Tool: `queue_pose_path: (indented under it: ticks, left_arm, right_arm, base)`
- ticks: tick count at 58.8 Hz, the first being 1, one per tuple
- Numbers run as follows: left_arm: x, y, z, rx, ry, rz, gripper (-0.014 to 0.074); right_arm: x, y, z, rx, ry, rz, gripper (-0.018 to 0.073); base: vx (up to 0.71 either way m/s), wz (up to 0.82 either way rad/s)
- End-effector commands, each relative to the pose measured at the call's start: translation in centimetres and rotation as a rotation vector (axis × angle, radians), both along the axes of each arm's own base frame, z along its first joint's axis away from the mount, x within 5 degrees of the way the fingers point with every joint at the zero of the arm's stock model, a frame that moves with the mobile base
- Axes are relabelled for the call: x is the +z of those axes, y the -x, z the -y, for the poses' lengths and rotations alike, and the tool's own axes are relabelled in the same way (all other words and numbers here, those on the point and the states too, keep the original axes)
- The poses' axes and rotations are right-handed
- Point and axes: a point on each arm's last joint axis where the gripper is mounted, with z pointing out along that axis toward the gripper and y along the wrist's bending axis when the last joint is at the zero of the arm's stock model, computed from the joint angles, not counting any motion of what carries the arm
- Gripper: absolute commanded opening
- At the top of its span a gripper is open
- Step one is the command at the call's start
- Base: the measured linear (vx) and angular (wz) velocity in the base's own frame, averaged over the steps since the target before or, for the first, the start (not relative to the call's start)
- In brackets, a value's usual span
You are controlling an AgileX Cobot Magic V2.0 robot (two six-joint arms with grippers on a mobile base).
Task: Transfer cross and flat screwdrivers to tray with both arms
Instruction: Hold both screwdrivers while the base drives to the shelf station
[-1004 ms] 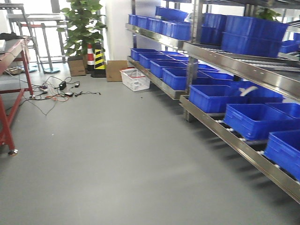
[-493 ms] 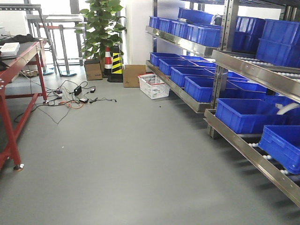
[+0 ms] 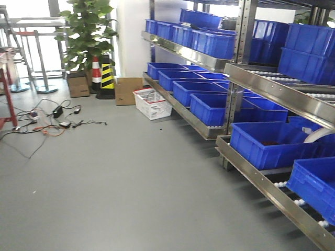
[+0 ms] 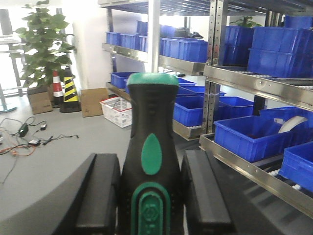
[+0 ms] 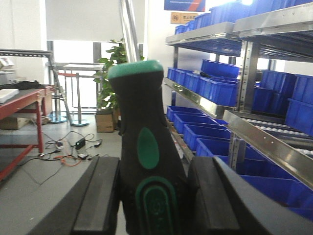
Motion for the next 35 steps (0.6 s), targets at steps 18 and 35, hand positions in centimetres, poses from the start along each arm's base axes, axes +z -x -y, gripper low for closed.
queue_pose_path:
  ticks: [18, 35]
  left_arm:
    - [1.71, 0.32, -0.09, 0.005, 0.036, 0.116, 0.0003]
    - [1.71, 0.32, -0.09, 0.005, 0.036, 0.116, 0.0003]
  right_arm:
    - [1.65, 0.25, 0.35, -0.034, -0.026, 0.11, -0.0008]
    - [1.65, 0.25, 0.35, -0.034, -0.026, 0.11, -0.0008]
  base:
    - [0.53, -0.26]
    - [0.48, -0.46]
